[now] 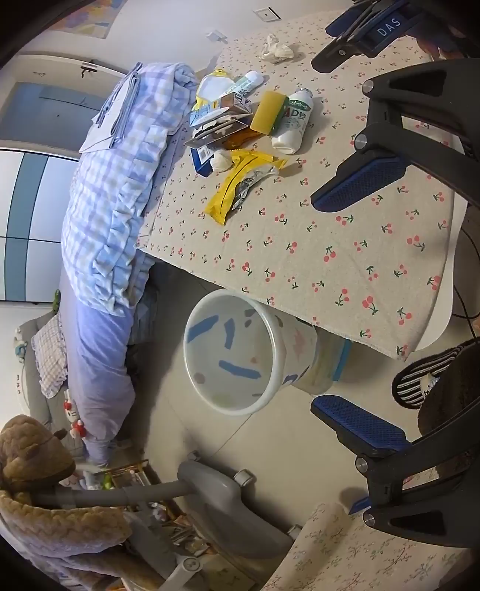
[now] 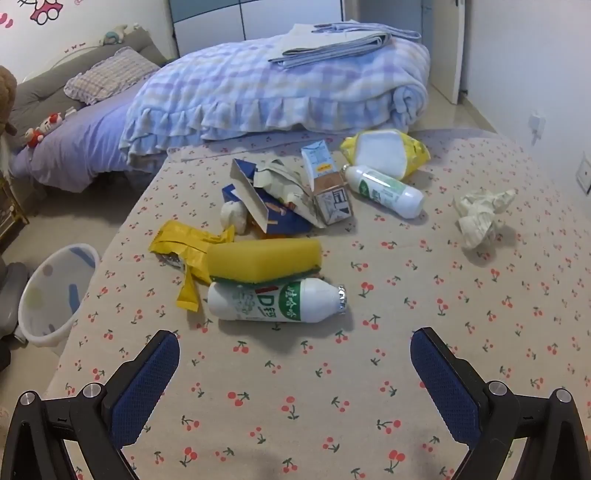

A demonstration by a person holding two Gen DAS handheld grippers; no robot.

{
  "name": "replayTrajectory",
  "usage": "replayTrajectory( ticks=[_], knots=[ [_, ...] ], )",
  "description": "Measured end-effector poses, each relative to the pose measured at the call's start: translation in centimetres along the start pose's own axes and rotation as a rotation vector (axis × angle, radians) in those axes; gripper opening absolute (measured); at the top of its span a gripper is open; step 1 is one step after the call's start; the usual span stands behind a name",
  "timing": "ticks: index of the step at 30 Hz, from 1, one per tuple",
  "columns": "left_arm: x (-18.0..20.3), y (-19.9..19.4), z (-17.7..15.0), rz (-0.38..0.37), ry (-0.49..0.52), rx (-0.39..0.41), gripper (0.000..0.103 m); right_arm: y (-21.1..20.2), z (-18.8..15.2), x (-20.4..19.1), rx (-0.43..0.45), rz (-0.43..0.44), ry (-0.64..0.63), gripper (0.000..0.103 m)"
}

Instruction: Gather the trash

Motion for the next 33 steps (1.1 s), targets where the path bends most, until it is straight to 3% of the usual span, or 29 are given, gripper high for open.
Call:
replayTrajectory(
  ticks=[33],
  knots=[
    [-0.4,0.4,-0.3,-0.007,-0.013,-0.014,0.101,-0.2,-1.0,-3.6,-0.019,-0.042,-0.035,0.103]
  ],
)
Point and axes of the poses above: each gripper's, at about its wrist camera, not at the fingertips, and y roughly the way its jaws point, x to its right, z to its top, the point moved 8 cm from there along y, roughly the way its jaws point, and after that the axes turned 7 degrees about -y, right-handed, at the moved point
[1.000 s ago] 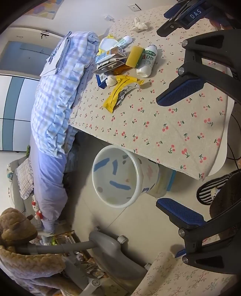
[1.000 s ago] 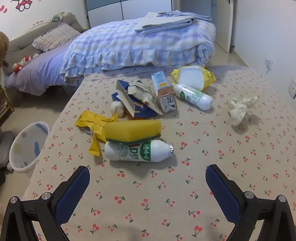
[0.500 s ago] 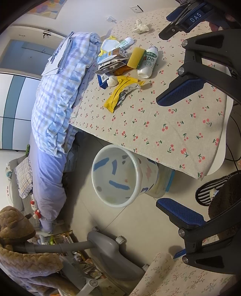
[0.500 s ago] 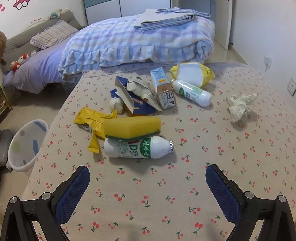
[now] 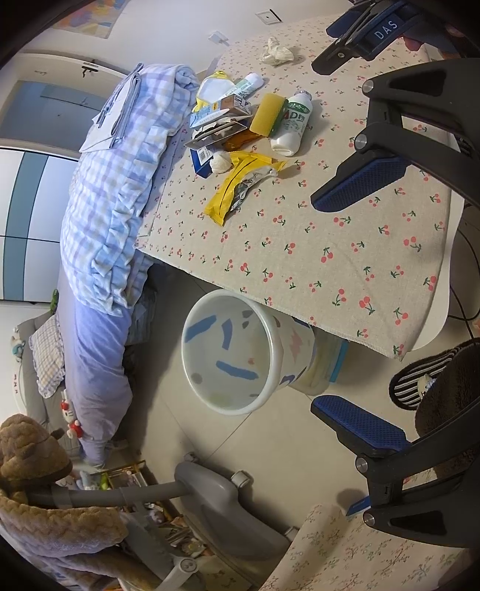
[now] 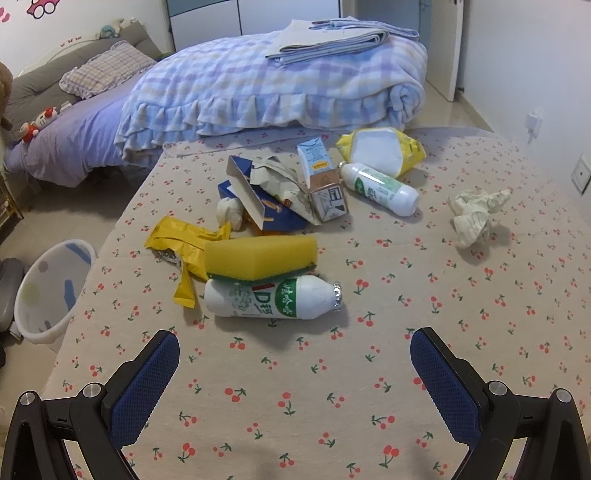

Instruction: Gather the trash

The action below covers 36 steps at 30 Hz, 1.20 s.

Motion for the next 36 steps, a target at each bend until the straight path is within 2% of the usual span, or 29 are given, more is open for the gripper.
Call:
replayTrajectory(
  ticks=[23,36],
  knots=[
    [-0.23,0.52,-0.95,0.001,0.004,-0.006,0.101,0.18,-0.18,-0.79,-0.008,0.013,-0.016,0.103],
    [0.06,0.40,-0.45,0.002,0.005,-0.009,0.101,0.29,-0.30,-0.97,-0.011,0.015,-0.018,0.103]
  ],
)
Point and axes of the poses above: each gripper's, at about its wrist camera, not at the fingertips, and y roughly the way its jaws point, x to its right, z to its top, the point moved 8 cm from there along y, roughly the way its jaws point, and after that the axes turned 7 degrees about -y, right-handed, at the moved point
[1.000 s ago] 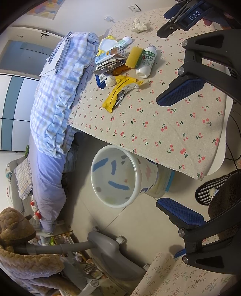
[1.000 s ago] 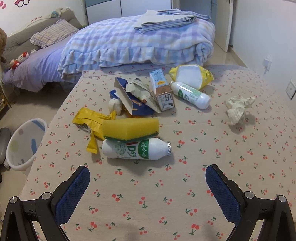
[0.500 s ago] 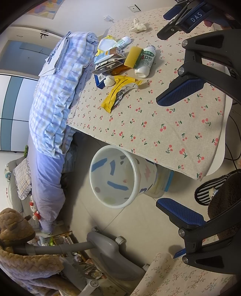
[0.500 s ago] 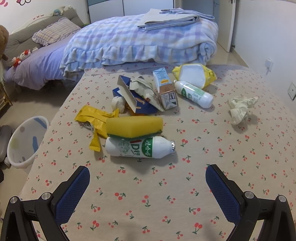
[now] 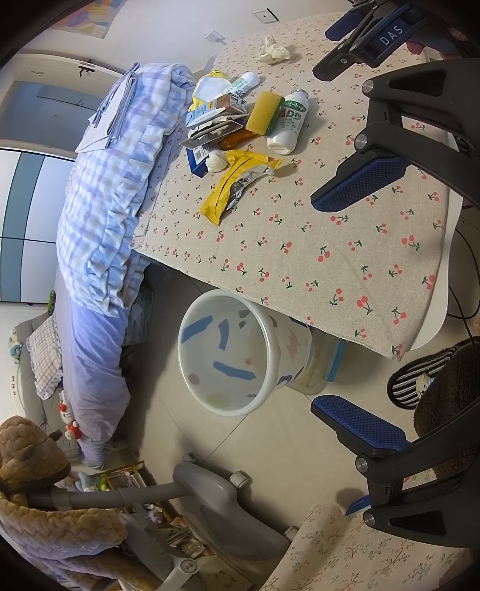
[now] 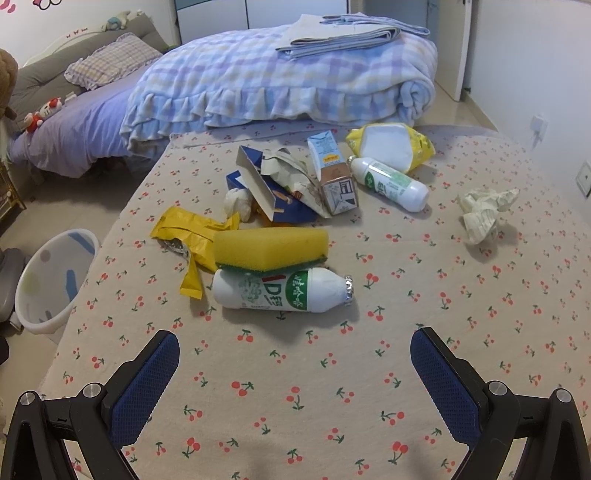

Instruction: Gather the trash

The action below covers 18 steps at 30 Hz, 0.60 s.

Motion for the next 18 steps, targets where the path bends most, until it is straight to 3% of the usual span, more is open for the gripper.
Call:
replayTrajectory(
  ticks=[18],
  knots=[
    [0.27,-0.20,0.12,-0.011,-0.007,-0.009,0.101,-0.46,0.20,-0.36,-0.014,0.017,0.009,0.103]
  ],
)
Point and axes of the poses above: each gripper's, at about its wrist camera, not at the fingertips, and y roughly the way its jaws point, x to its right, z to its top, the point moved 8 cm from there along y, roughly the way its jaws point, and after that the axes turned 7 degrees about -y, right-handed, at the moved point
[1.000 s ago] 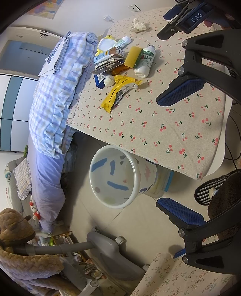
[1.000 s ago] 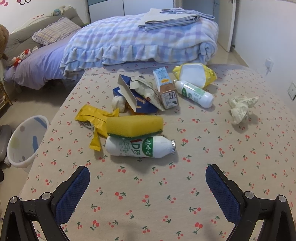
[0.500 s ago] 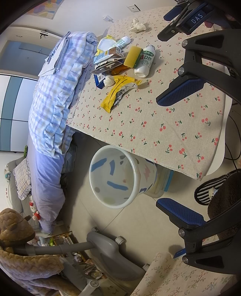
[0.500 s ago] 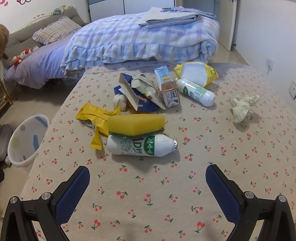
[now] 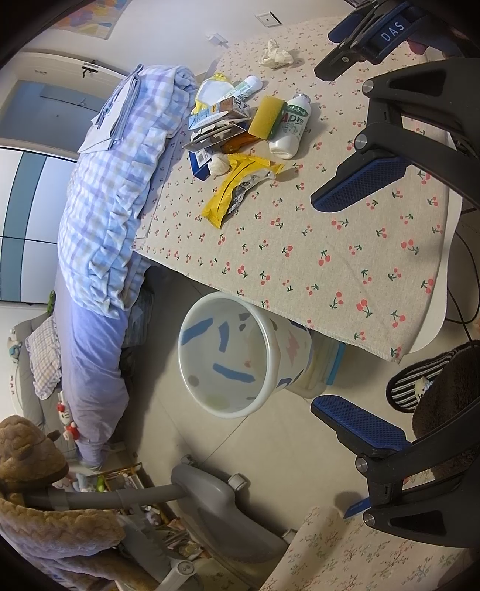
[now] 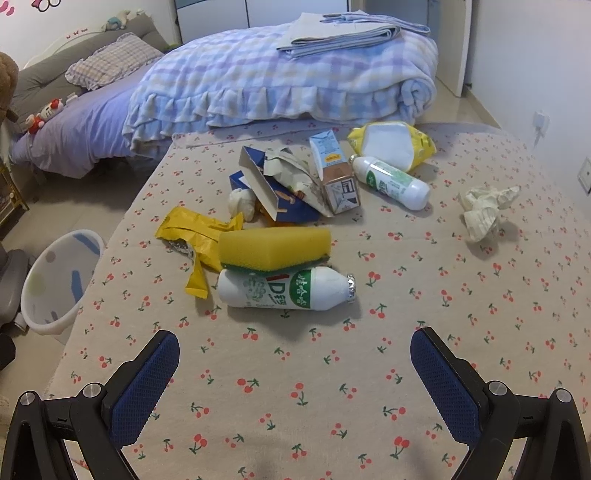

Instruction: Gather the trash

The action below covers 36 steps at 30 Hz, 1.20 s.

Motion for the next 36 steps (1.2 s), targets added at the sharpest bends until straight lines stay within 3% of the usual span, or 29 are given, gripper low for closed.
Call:
replayTrajectory(
  ticks=[6,14,20,24,29,31,34,36],
  knots=[
    [0.8,-0.3,0.8,-0.025,0.009,-0.022,0.101,-1.2,1.8,0.0,-0.009,0.037,0.003,0.103],
    [2.9,0.1,2.8,-0.030,0.085,-0.058,0.101,-1.8,5.9,3.2,-0.041,0.074,0.053,0.103],
    [6.0,1.0,5.0,-0.031,0.184,-0.091,0.101,-0.1,8.4,6.2,-0.125,0.103,0.022,0.103],
    [8.1,2.8,6.1,-0.026,0.205,-0.140,0.101,1.6,8.4,9.1,-0.174,0.072,0.009,0.103],
    [12.0,5.5,5.7,-0.133,0.191,-0.214,0.100,4.7,6.6,13.1,-0.226,0.055,0.051,0.103],
    [14.0,6.7,5.2,-0.176,0.194,-0.241,0.100,6.5,5.6,15.0,-0.297,0.052,0.105,0.103],
    [18.1,8.1,4.1,-0.285,0.205,-0.332,0.100,7.8,6.2,16.9,-0.306,0.083,0.153,0.103],
    [20.3,8.7,3.6,-0.317,0.240,-0.342,0.100,8.9,6.7,18.7,-0.307,0.071,0.197,0.103]
  ],
)
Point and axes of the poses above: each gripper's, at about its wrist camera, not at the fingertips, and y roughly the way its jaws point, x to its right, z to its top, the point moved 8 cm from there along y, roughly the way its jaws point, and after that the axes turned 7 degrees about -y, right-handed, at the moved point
